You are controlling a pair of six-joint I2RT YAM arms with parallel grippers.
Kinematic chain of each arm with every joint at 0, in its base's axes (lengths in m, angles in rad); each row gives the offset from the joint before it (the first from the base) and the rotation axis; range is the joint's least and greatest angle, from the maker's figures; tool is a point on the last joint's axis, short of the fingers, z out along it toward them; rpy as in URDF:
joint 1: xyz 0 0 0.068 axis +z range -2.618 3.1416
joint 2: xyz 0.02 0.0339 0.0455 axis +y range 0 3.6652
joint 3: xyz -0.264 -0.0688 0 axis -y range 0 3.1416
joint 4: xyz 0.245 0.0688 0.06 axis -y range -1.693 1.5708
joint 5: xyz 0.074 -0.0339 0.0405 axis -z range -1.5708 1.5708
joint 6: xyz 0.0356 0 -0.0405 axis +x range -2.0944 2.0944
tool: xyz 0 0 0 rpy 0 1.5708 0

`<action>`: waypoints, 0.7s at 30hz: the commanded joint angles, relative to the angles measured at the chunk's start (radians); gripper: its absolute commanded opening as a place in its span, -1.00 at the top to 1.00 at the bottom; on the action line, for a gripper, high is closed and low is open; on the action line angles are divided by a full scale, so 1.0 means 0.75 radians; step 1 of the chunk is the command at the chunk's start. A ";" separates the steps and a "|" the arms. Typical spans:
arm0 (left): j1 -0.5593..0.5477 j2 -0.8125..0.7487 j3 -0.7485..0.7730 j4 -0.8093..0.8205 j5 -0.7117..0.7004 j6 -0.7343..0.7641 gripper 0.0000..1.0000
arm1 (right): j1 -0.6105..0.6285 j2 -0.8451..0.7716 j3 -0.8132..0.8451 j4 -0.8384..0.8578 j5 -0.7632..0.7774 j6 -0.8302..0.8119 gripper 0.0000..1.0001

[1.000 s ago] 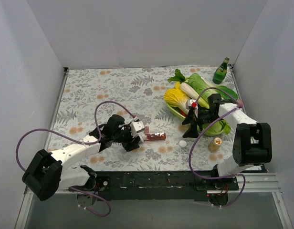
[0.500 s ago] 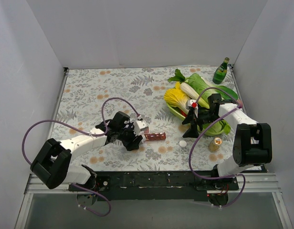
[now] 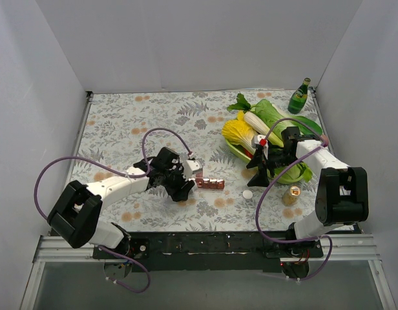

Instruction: Sort the pills into containers

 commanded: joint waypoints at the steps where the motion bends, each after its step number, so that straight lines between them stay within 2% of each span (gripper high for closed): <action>1: 0.004 0.001 0.084 -0.044 -0.010 0.000 1.00 | -0.007 -0.037 0.054 -0.041 -0.039 -0.023 -0.91; 21: -0.045 0.155 0.294 -0.257 -0.134 -0.018 1.00 | -0.013 -0.037 0.056 -0.049 -0.041 -0.031 -0.91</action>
